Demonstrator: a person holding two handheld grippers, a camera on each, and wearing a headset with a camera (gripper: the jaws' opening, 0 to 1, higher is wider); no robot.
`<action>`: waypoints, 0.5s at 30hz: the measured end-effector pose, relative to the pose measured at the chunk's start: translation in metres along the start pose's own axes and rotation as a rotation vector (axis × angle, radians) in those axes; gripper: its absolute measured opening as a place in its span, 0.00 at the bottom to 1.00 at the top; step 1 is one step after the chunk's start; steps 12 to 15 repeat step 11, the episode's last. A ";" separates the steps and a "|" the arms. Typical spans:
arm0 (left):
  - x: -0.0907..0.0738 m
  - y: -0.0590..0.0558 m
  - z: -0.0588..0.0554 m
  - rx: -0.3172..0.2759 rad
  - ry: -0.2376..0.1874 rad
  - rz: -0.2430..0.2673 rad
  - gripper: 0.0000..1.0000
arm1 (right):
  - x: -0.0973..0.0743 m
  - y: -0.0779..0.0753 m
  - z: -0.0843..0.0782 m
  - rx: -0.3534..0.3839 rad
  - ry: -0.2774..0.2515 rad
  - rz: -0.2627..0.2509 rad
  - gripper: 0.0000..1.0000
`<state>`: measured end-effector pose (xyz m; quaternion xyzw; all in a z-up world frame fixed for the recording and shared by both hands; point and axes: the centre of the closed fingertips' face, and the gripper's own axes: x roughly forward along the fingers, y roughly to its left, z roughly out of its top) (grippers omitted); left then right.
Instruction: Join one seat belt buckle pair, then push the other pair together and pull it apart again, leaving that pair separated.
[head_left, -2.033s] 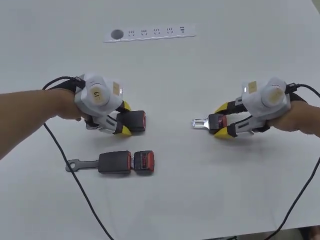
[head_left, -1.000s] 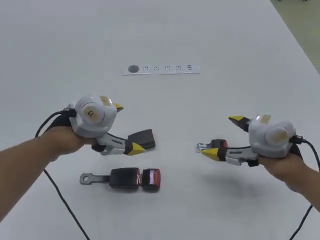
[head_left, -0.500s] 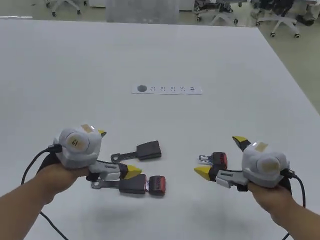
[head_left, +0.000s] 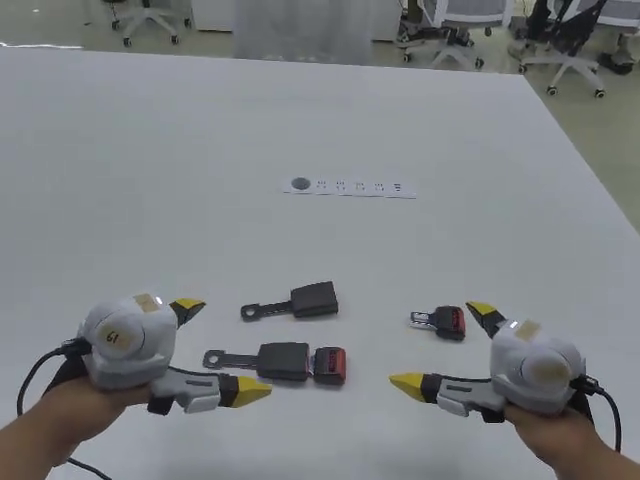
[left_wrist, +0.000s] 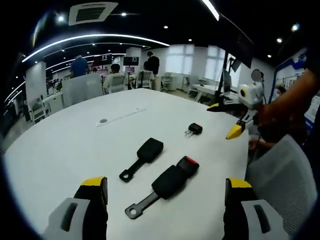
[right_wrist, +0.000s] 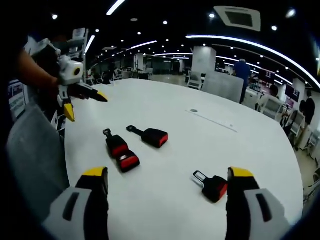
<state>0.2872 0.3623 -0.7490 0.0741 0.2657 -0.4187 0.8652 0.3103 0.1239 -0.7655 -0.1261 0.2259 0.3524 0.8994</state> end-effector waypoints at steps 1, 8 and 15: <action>-0.003 -0.001 -0.003 0.000 0.011 -0.003 1.00 | -0.002 0.002 -0.001 -0.001 0.000 0.008 1.00; -0.020 0.001 -0.009 -0.017 0.004 0.004 1.00 | -0.012 0.016 -0.005 -0.028 0.001 0.038 1.00; -0.022 0.001 -0.011 -0.020 -0.004 0.010 1.00 | -0.018 0.020 -0.005 -0.036 -0.001 0.038 1.00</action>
